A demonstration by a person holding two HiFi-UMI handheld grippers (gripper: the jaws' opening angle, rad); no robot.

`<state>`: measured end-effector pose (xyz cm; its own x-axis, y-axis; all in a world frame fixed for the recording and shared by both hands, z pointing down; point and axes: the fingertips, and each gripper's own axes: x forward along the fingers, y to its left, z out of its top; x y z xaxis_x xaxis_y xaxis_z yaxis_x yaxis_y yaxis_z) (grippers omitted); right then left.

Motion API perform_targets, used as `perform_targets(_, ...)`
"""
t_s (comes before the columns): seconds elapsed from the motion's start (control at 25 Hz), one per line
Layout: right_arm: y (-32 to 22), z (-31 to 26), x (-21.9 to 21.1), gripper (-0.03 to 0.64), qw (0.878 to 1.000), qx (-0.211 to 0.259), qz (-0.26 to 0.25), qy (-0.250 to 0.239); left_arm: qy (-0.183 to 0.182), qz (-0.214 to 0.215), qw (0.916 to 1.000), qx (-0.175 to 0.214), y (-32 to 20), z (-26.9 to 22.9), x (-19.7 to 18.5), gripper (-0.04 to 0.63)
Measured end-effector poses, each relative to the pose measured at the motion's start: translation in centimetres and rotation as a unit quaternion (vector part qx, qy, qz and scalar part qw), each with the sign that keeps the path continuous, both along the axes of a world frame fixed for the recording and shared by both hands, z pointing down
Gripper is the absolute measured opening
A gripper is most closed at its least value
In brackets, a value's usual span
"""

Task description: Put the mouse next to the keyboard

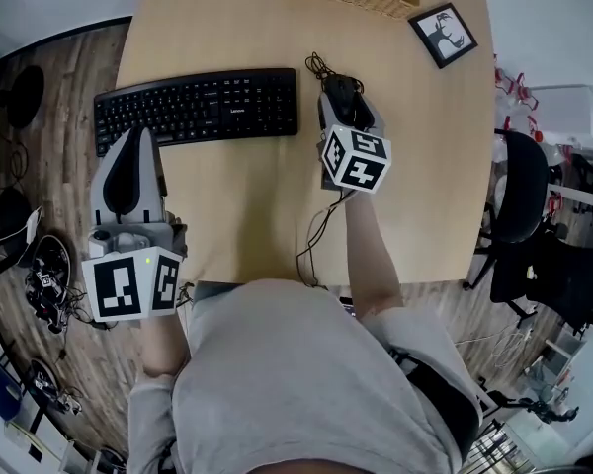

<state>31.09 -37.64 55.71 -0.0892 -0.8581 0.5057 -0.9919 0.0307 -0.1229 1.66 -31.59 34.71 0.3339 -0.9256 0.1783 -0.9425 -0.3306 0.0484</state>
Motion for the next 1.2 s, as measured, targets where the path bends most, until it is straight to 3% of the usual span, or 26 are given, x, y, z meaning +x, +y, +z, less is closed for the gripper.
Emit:
perform_targets(0.6, 0.6, 5.0, -1.1, 0.259, 0.996, -0.085, 0.003, 0.005, -0.008, -0.022, 0.9997, -0.006, 0.4, 0.6, -1.0, 0.018)
perform_targets(1.2, 0.6, 5.5, -1.7, 0.260, 0.995, -0.102, -0.012, 0.020, -0.009, -0.036, 0.9993, -0.004, 1.2, 0.6, -2.4, 0.018)
